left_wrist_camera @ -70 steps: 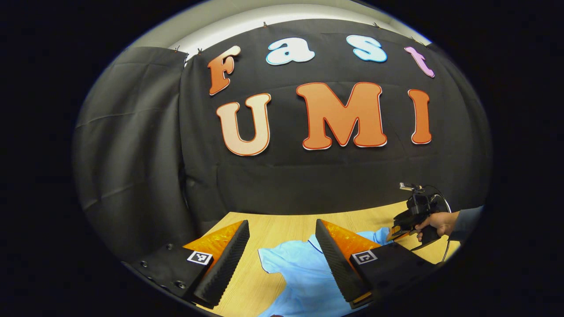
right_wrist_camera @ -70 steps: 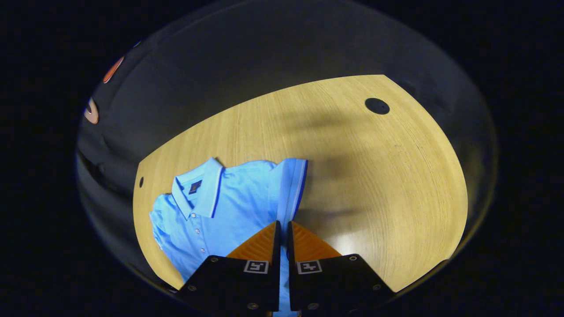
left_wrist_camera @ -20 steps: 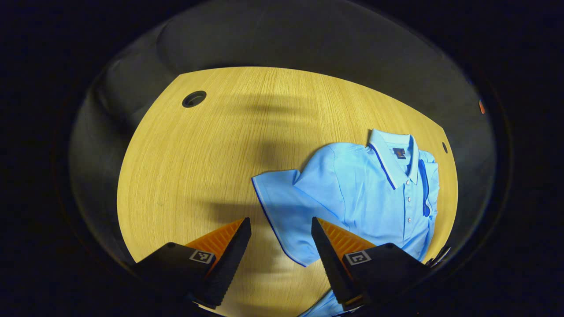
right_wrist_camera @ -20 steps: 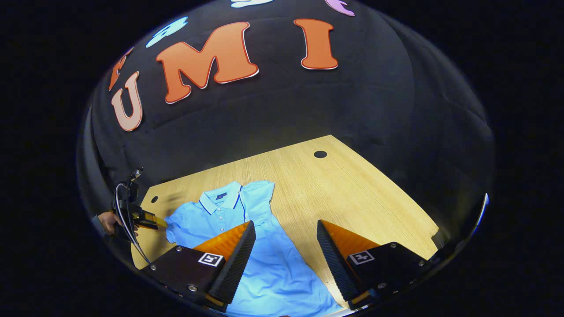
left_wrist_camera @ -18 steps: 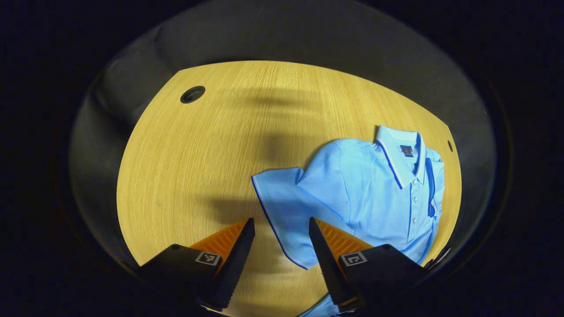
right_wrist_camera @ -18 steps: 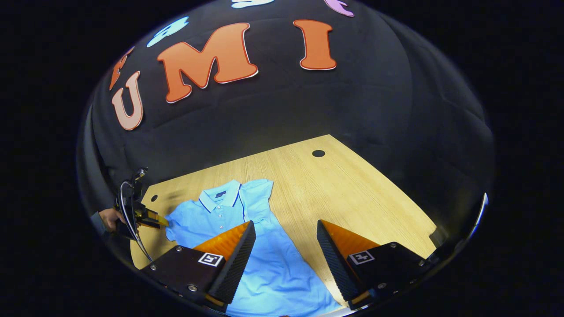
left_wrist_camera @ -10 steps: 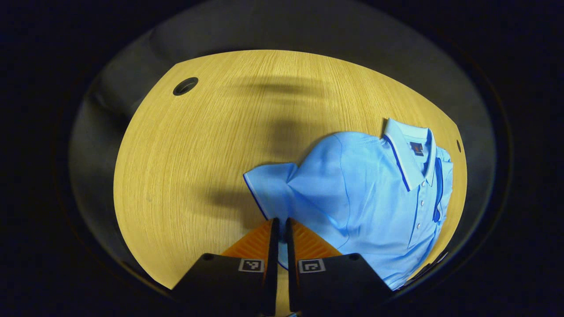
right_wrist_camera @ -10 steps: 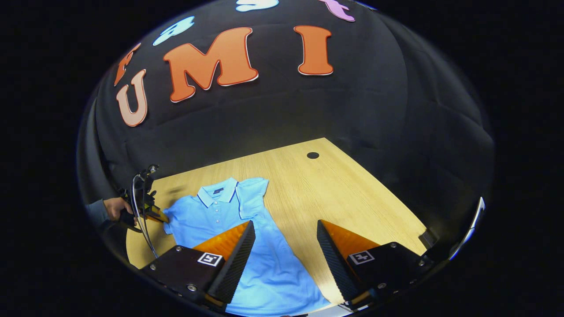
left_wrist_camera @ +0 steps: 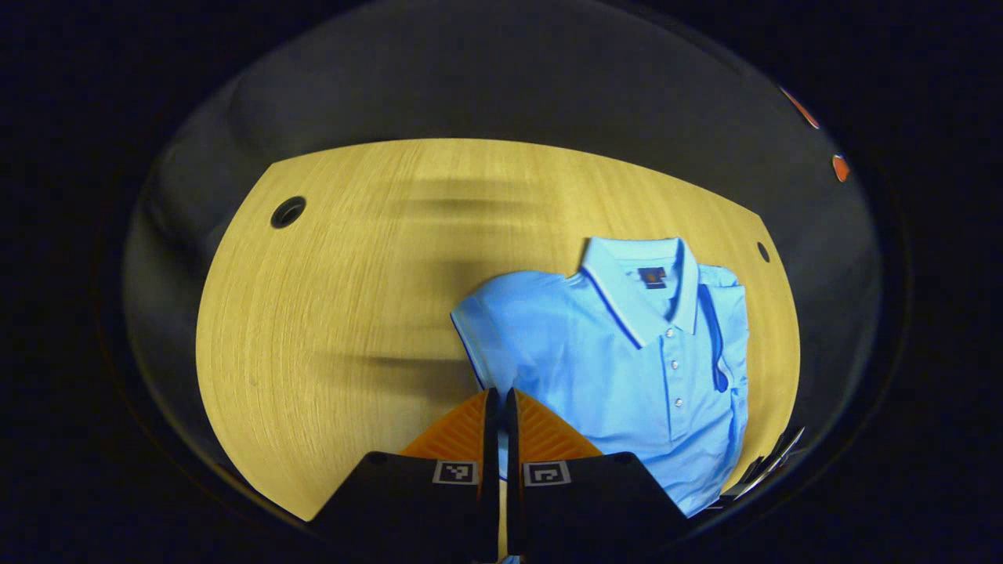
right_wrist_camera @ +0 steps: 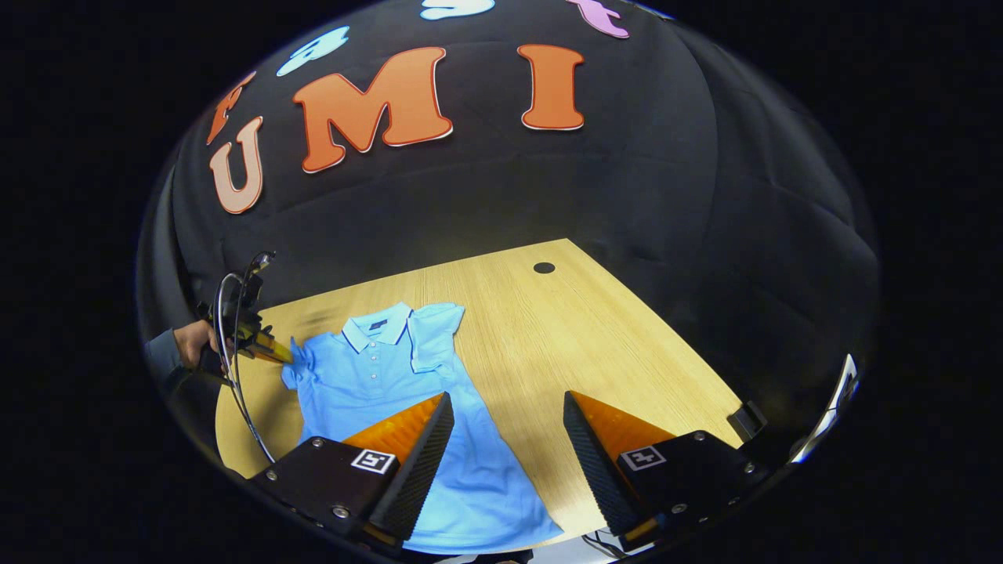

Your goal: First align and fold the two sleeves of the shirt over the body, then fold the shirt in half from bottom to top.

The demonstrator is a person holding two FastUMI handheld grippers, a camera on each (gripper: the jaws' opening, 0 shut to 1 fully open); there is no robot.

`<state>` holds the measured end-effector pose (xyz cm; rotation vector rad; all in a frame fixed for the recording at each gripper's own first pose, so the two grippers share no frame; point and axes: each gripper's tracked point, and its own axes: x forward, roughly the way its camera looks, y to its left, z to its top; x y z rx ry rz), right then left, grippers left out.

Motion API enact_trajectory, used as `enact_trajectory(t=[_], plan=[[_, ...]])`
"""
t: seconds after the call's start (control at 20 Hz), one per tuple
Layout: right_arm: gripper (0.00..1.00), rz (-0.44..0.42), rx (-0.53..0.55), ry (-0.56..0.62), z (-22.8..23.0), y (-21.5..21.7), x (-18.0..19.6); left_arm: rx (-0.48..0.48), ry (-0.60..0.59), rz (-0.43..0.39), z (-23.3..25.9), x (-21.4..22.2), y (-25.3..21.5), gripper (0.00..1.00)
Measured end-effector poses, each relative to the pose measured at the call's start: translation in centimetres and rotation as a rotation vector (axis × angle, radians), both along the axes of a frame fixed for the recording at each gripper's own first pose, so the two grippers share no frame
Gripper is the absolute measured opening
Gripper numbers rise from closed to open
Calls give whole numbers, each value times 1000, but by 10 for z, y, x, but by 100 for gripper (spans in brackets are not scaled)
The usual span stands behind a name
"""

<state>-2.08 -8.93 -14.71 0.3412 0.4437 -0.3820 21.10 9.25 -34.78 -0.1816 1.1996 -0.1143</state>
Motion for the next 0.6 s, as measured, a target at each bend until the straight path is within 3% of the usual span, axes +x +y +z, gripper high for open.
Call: enact_trajectory(t=[0.15, 0.5, 0.6], plan=[[89, 8, -16, 13, -3, 2, -8, -22, -19, -64, 8, 7, -33, 7], [90, -35, -1, 41, -15, 4, -31, -232, -35, -168, 26, 1, -113, 14], [90, -32, -2, 52, -19, 4, -37, -261, -60, -210, 36, -3, -122, 35]])
